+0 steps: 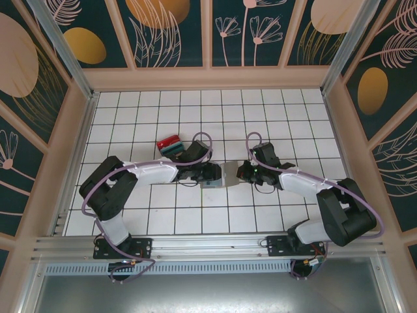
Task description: Take the credit cards out of the card holder
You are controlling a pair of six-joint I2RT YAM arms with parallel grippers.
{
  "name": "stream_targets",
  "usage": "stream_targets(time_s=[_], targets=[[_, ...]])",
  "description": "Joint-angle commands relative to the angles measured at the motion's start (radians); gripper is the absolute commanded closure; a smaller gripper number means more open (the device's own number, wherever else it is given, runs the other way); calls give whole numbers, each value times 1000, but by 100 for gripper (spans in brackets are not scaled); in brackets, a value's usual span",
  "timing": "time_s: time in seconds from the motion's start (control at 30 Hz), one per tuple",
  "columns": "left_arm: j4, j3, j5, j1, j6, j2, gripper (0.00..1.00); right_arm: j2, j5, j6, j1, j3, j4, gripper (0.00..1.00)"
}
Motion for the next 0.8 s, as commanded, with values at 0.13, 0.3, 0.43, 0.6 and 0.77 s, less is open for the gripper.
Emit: stream_targets(time_s=[0.13,0.3,0.43,0.6,0.77], targets=[[35,0,36,-12,27,-32,39,0,0,17,1,-17,25,100],[72,3,88,-20,42,-34,40,2,1,19,2,-19,29,100],[84,76,132,-30,55,0,41,12,-4,21,-1,-18,36,100],[59,111,105,-41,65,11,43,23,-2,23,-3,-14,37,100],[3,94,18,-38,78,-11,44,23,12,12,-7,-3,20,100]])
